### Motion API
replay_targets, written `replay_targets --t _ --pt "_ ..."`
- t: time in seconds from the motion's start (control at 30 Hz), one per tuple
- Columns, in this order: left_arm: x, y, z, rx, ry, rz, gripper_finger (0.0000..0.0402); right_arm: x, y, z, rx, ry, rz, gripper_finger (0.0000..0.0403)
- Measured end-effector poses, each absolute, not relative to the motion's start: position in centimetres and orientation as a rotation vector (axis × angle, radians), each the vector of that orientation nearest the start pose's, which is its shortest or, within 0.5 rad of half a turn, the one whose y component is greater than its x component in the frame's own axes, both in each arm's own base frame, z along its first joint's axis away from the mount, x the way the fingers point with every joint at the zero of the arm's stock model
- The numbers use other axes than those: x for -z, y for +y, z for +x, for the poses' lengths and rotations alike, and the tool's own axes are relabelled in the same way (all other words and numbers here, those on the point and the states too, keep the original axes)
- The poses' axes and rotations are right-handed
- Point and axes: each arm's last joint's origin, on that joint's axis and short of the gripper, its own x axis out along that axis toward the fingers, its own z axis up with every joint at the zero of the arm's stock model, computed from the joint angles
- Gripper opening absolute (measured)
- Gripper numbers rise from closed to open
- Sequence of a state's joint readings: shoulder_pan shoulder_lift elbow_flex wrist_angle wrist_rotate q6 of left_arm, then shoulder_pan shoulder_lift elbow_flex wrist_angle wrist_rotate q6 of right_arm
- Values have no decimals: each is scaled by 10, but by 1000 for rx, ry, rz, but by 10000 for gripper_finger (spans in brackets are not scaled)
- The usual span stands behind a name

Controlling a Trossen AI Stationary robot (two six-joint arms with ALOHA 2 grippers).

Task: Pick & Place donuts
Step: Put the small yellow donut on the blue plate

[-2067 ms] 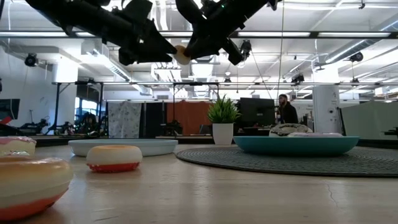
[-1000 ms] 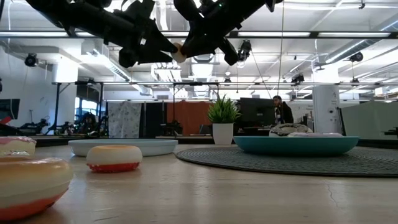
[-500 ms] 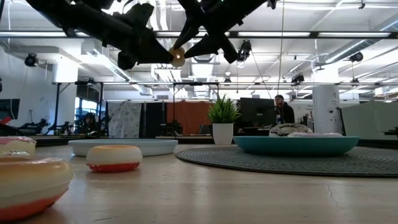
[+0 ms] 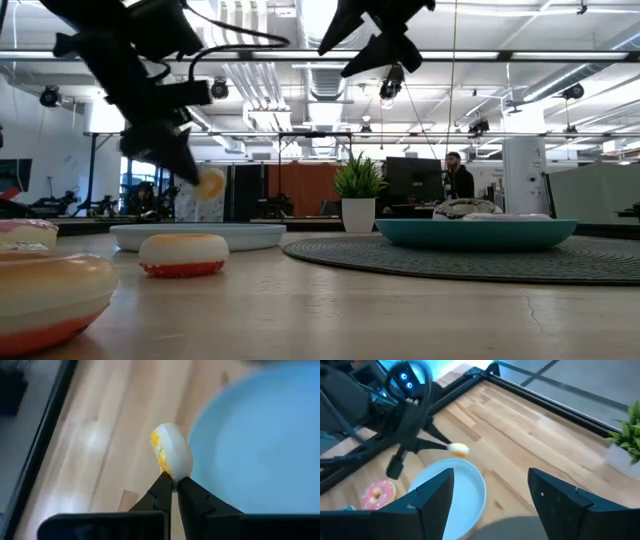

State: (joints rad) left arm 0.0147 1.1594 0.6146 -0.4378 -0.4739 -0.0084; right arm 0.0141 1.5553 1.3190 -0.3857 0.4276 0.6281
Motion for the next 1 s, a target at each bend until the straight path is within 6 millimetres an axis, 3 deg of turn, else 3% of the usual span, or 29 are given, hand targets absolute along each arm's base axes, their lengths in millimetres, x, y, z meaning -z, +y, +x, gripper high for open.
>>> replay_targets --t 0.23,0.5,0.67,0.87,1.0 --pt "-180 -5 207 -232 1086 512 0 -305 -8 348 601 479 460 247" --pt "-150 -8 219 -222 1248 714 0 -294 -8 354 612 506 461 240" --pt "-146 -10 228 -202 1264 672 0 -294 -8 353 612 509 461 242" --pt "-155 -12 234 -173 1245 563 3 -294 -8 353 613 513 459 238" --pt "-160 -14 236 -143 1249 471 34 -294 -8 353 612 513 456 238"
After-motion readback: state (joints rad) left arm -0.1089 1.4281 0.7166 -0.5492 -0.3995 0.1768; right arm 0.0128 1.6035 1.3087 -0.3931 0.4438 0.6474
